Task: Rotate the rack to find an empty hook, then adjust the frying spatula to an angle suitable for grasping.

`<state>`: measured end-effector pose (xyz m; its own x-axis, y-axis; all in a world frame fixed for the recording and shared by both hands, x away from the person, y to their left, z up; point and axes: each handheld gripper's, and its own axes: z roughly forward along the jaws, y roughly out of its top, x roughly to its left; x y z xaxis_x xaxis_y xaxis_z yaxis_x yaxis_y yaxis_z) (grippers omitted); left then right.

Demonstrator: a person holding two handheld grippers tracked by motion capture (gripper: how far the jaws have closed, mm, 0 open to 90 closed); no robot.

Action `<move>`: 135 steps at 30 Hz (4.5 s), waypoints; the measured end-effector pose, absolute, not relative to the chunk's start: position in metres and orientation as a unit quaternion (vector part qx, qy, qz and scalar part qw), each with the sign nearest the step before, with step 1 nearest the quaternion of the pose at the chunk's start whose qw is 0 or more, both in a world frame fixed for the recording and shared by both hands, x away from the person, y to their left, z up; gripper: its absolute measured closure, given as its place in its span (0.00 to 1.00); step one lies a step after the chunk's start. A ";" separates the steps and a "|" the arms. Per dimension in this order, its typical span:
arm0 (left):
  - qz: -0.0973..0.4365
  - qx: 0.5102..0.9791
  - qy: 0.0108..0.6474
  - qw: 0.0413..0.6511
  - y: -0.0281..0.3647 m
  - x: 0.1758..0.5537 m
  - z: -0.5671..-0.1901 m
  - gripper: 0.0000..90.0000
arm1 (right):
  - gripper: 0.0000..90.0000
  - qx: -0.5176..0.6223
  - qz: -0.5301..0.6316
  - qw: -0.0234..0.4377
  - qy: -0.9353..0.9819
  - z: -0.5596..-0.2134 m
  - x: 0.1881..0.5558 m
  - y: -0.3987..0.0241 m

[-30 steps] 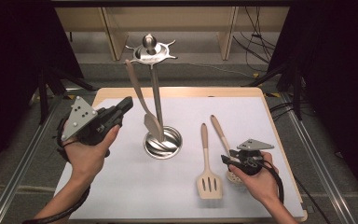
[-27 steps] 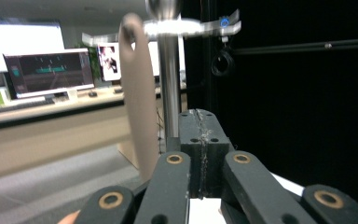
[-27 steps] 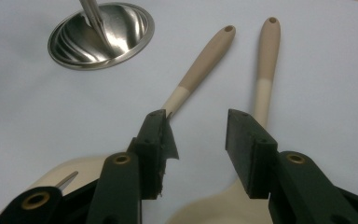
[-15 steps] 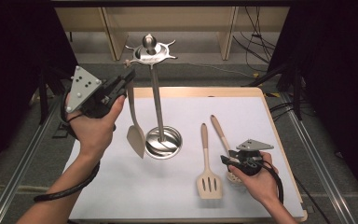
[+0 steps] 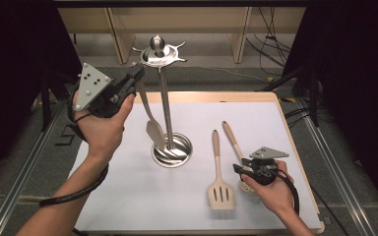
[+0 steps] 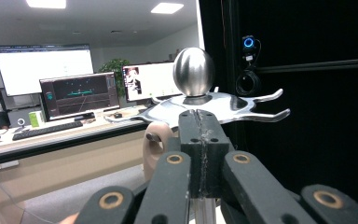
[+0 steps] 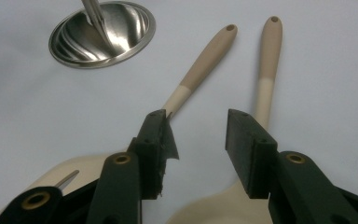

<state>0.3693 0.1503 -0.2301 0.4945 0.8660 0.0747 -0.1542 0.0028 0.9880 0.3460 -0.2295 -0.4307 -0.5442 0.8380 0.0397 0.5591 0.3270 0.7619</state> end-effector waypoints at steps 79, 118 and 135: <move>0.331 0.626 0.369 0.602 0.237 0.316 -0.395 0.54 | 0.71 0.478 0.357 0.156 0.787 -0.419 0.350 -0.231; 0.301 0.637 0.391 0.593 0.237 0.322 -0.423 0.50 | 0.74 0.574 0.183 0.018 0.798 -0.426 0.411 -0.169; 0.300 0.639 0.396 0.587 0.238 0.320 -0.424 0.49 | 0.72 0.575 0.182 0.016 0.797 -0.430 0.431 -0.155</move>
